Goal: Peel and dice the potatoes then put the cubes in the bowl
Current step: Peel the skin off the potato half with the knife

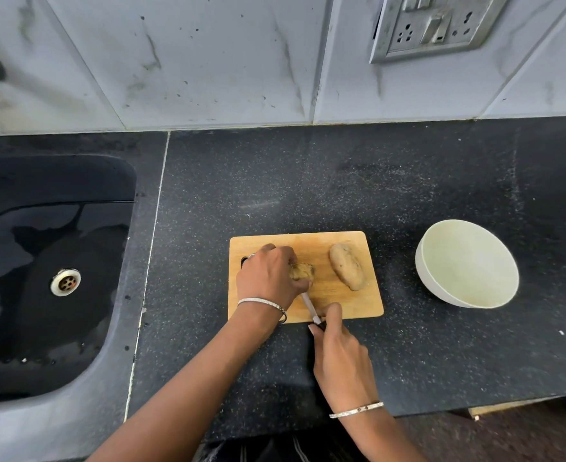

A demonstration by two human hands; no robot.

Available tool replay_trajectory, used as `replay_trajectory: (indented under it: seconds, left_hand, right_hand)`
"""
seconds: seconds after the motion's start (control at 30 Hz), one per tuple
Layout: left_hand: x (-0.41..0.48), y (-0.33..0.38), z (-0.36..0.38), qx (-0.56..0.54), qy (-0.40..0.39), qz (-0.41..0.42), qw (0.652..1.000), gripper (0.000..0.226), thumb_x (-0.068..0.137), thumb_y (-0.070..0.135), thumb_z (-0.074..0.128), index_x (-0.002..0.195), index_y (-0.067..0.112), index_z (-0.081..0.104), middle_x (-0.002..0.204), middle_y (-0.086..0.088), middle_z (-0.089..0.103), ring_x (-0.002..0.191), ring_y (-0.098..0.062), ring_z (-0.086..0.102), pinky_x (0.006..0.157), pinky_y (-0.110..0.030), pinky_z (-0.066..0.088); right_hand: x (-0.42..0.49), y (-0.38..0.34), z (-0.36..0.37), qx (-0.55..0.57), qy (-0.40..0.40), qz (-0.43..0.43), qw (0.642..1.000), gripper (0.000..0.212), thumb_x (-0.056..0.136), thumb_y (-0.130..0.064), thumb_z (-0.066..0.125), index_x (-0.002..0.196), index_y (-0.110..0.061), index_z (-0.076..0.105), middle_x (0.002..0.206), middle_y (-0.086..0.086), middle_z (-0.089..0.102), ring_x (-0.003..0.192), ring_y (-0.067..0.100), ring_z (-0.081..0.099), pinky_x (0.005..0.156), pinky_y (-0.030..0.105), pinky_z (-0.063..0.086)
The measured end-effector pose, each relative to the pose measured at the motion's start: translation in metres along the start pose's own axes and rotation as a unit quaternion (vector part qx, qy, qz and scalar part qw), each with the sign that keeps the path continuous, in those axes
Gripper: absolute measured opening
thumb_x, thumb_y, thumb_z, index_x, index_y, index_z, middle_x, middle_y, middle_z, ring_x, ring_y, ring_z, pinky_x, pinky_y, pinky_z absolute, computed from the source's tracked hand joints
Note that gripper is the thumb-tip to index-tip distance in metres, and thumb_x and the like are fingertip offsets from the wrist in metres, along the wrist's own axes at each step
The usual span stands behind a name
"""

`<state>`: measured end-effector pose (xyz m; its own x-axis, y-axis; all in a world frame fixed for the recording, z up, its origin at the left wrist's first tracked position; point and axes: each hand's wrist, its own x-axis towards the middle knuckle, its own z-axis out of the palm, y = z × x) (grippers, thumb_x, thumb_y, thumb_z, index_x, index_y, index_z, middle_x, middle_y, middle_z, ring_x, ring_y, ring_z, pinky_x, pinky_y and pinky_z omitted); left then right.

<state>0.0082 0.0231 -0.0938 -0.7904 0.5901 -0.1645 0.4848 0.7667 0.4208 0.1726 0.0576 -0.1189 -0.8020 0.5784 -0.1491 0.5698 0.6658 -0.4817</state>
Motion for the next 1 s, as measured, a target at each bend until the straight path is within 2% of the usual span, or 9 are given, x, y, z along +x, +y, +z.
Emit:
replay_trajectory:
  seconds: [0.13,0.2,0.67,0.77,0.87,0.93,1.0]
  left_hand:
    - [-0.002,0.004,-0.001,0.008,0.016,-0.014,1.0,0.034,0.073,0.047,0.075,0.1,0.028,0.067,0.102,0.004,0.063,0.086,-0.021,0.06,0.064,-0.027,0.038]
    - [-0.003,0.006,-0.001,0.008,0.02,-0.021,1.0,0.033,0.073,0.045,0.076,0.099,0.027,0.067,0.101,0.003,0.063,0.084,-0.022,0.061,0.062,-0.027,0.039]
    - [-0.005,0.008,-0.001,0.007,0.028,-0.035,0.999,0.033,0.074,0.045,0.075,0.102,0.028,0.068,0.1,0.004,0.065,0.084,-0.021,0.061,0.059,-0.026,0.039]
    - [-0.005,0.004,-0.003,0.005,0.013,-0.017,1.0,0.044,0.072,0.052,0.077,0.108,0.03,0.065,0.1,0.006,0.064,0.087,-0.019,0.061,0.06,-0.026,0.04]
    - [-0.006,-0.01,-0.007,-0.04,-0.015,0.016,0.999,0.07,0.063,0.059,0.08,0.121,0.03,0.055,0.103,0.006,0.065,0.093,-0.017,0.063,0.067,-0.027,0.044]
    - [-0.009,-0.019,-0.007,-0.05,-0.039,0.041,0.997,0.081,0.058,0.056,0.084,0.124,0.028,0.047,0.107,0.005,0.066,0.095,-0.018,0.062,0.071,-0.028,0.044]
    - [-0.012,-0.024,-0.004,-0.026,-0.047,0.062,0.997,0.081,0.058,0.047,0.087,0.121,0.026,0.04,0.11,0.003,0.066,0.097,-0.022,0.061,0.075,-0.032,0.048]
  right_hand:
    - [-0.001,0.001,0.002,-0.001,0.018,-0.021,1.0,0.018,0.102,-0.035,0.039,0.103,-0.026,0.023,0.087,0.002,0.066,0.072,0.036,0.066,0.05,0.036,0.031]
    - [-0.001,0.002,0.002,0.001,0.022,-0.026,0.999,0.018,0.102,-0.035,0.039,0.104,-0.026,0.024,0.087,0.003,0.067,0.071,0.035,0.066,0.05,0.036,0.031]
    - [-0.012,0.01,-0.002,0.018,0.002,-0.023,1.0,0.015,0.102,-0.035,0.035,0.107,-0.029,0.022,0.092,-0.002,0.066,0.079,0.03,0.066,0.054,0.036,0.033]
    - [-0.013,0.01,-0.003,0.019,-0.001,-0.021,1.0,0.014,0.102,-0.035,0.033,0.107,-0.03,0.021,0.096,-0.005,0.066,0.083,0.027,0.067,0.055,0.035,0.033]
    - [-0.013,0.011,-0.001,0.02,0.008,-0.024,0.999,0.014,0.102,-0.035,0.035,0.107,-0.029,0.023,0.095,-0.005,0.066,0.08,0.025,0.067,0.053,0.033,0.034]
    - [-0.013,0.011,0.0,0.017,0.016,-0.029,0.999,0.014,0.102,-0.035,0.036,0.106,-0.028,0.025,0.091,-0.005,0.065,0.076,0.025,0.068,0.052,0.032,0.034]
    - [-0.014,0.011,0.0,0.014,0.023,-0.031,0.999,0.014,0.101,-0.036,0.036,0.104,-0.027,0.025,0.089,-0.006,0.065,0.073,0.025,0.067,0.051,0.031,0.035]
